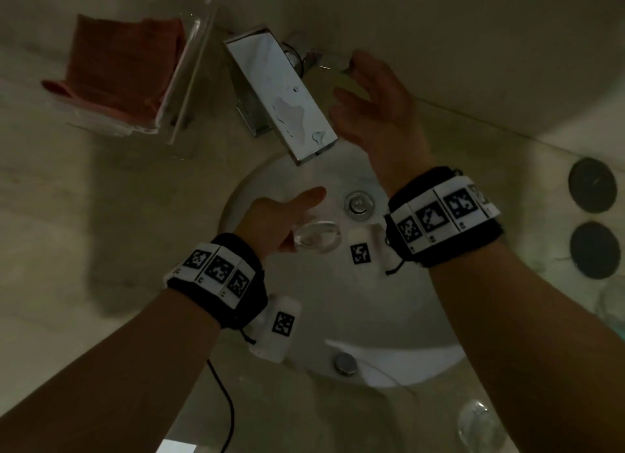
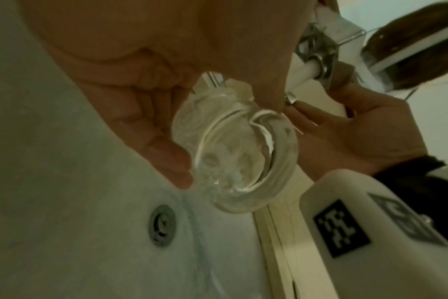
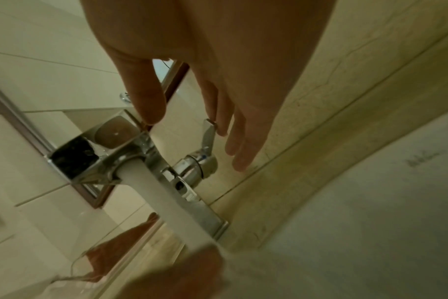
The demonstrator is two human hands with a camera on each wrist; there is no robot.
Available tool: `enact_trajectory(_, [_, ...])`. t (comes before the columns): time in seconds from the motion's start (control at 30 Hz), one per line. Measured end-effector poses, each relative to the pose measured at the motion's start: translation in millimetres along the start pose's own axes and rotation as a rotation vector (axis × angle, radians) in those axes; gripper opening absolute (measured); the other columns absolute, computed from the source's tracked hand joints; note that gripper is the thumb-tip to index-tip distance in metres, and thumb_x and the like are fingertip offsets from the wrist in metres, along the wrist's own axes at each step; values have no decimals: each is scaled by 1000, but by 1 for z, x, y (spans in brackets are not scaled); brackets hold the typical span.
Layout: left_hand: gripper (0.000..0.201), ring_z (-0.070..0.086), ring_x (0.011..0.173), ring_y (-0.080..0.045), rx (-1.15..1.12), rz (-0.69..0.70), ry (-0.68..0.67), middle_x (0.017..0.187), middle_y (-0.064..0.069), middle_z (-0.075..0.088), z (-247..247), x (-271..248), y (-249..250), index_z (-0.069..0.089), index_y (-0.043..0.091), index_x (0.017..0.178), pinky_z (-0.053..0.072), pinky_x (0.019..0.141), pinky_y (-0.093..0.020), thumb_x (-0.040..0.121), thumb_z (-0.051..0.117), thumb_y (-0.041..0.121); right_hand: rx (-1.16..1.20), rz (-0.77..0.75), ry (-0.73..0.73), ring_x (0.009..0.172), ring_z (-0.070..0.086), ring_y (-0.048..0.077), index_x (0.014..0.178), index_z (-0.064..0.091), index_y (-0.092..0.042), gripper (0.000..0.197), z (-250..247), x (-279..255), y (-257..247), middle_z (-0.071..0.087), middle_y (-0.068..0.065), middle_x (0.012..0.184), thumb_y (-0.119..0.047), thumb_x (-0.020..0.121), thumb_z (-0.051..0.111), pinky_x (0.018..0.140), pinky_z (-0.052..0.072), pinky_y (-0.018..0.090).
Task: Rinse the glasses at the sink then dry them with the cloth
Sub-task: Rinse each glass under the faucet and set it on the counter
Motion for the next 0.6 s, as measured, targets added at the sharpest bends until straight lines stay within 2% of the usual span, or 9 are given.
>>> enact_trajectory(0.07, [51, 72, 83, -23, -37, -62, 2, 87, -10, 75, -1, -1, -7, 72, 9, 82, 60, 71, -34, 69, 76, 58, -11, -14, 21, 127, 59, 21, 150, 40, -10, 76, -1, 4, -1, 48, 7, 151, -18, 79, 67, 97, 56, 32])
enact_trajectory(0.13, [68, 74, 88, -25, -70, -84, -9, 94, -13, 76, -1, -1, -11, 72, 7, 92, 61, 73, -36, 56, 78, 65, -26, -26, 44, 117, 64, 21, 146, 46, -7, 69, -3, 7, -2, 54, 9, 144, -17, 81, 68, 88, 56, 27])
enact_trajectory(0.23, [77, 75, 82, -22, -90, -77, -3, 89, -12, 76, -4, -2, -11, 72, 8, 97, 59, 66, -31, 49, 77, 68, -60, -59, 73, 95, 65, 10, 129, 60, -4, 44, -9, 8, -7, 67, 3, 112, -8, 86, 68, 81, 53, 21])
enact_trajectory(0.3, [82, 75, 84, -23, -90, -79, -2, 94, -14, 77, -6, -3, -11, 73, 4, 104, 58, 64, -29, 51, 77, 67, -119, -97, 56, 89, 66, 7, 114, 68, -15, 31, -9, 4, -12, 68, -8, 96, -11, 83, 67, 85, 55, 27])
enact_trajectory(0.33, [83, 75, 86, -24, -82, -79, -1, 97, -15, 77, -5, -3, -11, 73, 2, 107, 58, 63, -29, 55, 78, 67, -149, -106, 36, 90, 66, 5, 111, 68, -21, 29, -7, 1, -14, 69, -12, 95, -13, 84, 66, 89, 56, 31])
enact_trajectory(0.4, [74, 74, 93, -26, -68, -68, 18, 100, -15, 77, -5, -5, -9, 73, 2, 105, 60, 69, -32, 64, 77, 63, -204, -81, -1, 97, 67, 4, 121, 65, -25, 35, -4, -7, -12, 67, -16, 106, -16, 87, 65, 95, 56, 34])
enact_trajectory(0.5, [46, 70, 101, -26, -39, 12, 31, 101, -6, 76, -3, -9, 3, 76, 15, 91, 58, 88, -38, 70, 78, 55, -351, 60, 56, 109, 67, 14, 132, 61, -18, 45, -10, -23, 9, 68, -4, 121, -39, 92, 65, 97, 56, 40])
enact_trajectory(0.53, [45, 69, 99, -24, -16, 69, 10, 99, -2, 75, 0, -13, 10, 75, 17, 93, 58, 86, -35, 67, 81, 54, -404, 128, 89, 108, 68, 18, 131, 62, -16, 51, -15, -33, 20, 69, 0, 120, -49, 92, 64, 97, 56, 43])
enact_trajectory(0.6, [60, 69, 89, -14, -9, 182, -31, 95, 3, 74, 8, -24, 24, 73, 17, 105, 55, 77, -25, 56, 90, 46, -490, 229, 103, 105, 69, 22, 126, 65, -15, 60, -21, -60, 37, 72, 2, 115, -62, 88, 61, 96, 56, 47])
Point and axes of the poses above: each hand's wrist, its own x-axis towards the middle knuckle, its own z-axis out of the palm, y = z × x, the point moved 10 cm from there along x, towards the middle knuckle
